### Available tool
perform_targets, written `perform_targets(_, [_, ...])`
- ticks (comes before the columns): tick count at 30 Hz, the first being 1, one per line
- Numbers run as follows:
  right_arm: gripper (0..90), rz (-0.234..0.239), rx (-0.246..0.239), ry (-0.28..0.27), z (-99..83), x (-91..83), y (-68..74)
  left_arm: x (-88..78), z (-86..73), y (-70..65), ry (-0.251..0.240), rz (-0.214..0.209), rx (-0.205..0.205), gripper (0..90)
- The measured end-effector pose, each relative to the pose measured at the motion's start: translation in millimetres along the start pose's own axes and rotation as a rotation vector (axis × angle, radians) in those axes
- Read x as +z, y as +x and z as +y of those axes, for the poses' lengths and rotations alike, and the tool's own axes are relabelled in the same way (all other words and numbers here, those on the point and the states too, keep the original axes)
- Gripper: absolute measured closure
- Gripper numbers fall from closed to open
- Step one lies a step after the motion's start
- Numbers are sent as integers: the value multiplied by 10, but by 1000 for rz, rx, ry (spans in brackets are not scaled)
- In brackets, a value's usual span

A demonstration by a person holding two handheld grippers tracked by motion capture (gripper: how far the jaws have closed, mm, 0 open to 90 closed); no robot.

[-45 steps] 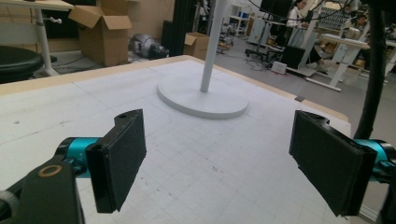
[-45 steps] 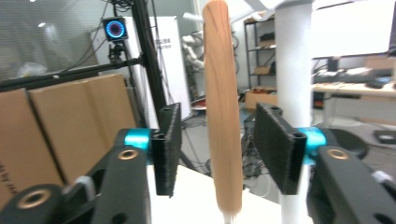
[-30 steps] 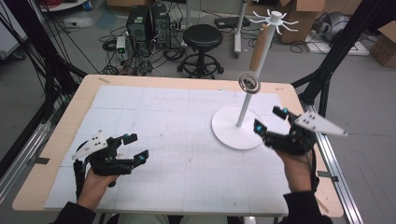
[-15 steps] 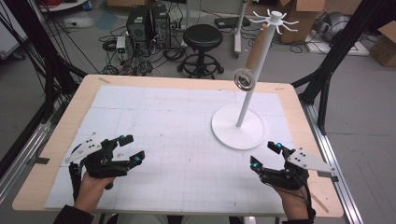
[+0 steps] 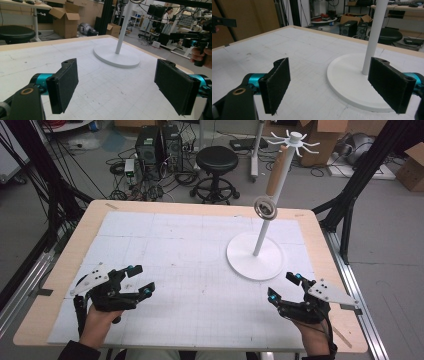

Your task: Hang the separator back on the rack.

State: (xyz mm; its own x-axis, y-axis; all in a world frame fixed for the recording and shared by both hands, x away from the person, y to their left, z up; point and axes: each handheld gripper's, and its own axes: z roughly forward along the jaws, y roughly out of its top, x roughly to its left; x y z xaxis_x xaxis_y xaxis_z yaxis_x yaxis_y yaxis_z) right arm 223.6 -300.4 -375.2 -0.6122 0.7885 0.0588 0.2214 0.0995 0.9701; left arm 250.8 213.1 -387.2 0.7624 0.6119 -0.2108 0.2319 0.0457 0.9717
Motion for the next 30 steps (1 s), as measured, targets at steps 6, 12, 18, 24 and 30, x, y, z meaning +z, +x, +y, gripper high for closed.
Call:
perform_targets(6, [170,2,10,-2,-7,0,-16,13,-8,3,7,-3,3,196])
perform_targets(12, [170,-1,11,3,-18,-5,-36,18,-15,17,8,-1,-2,195])
perform_targets(18, [170,0,11,4,-21,-5,-43,23,-34,34,16,3,-8,195])
perform_targets(24, [170,1,22,10,-35,-6,-67,25,-37,48,12,10,-15,194])
perform_targets(30, [170,-4,26,14,-43,-6,-78,24,-40,42,11,9,-14,194])
